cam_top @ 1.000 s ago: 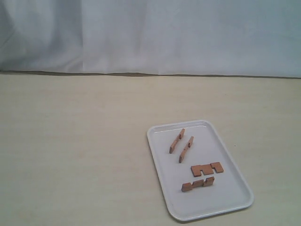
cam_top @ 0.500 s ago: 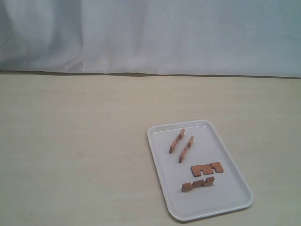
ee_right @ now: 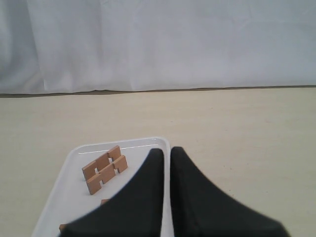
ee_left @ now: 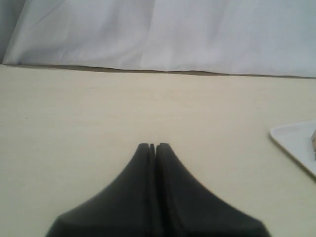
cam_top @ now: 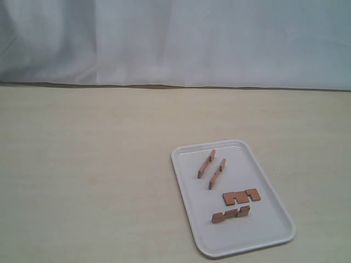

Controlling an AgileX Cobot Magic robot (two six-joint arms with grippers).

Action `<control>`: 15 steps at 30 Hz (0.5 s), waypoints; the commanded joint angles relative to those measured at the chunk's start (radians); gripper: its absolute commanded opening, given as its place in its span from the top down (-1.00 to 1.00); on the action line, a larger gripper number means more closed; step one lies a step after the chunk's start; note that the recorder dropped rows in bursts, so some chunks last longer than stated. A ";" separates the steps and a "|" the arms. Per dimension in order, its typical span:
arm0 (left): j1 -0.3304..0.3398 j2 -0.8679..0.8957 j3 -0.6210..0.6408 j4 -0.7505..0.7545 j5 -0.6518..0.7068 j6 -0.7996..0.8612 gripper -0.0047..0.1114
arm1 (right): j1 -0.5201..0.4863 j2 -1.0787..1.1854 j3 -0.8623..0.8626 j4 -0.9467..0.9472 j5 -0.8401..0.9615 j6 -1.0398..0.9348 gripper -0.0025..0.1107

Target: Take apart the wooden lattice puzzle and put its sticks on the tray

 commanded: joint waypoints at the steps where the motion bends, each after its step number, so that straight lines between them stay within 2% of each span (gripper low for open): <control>1: 0.001 -0.002 0.003 0.012 0.019 -0.020 0.92 | 0.001 -0.004 0.002 -0.008 0.001 -0.008 0.88; 15: 0.001 -0.002 0.003 0.012 0.020 -0.020 0.92 | 0.001 -0.004 0.002 -0.008 0.001 -0.008 0.88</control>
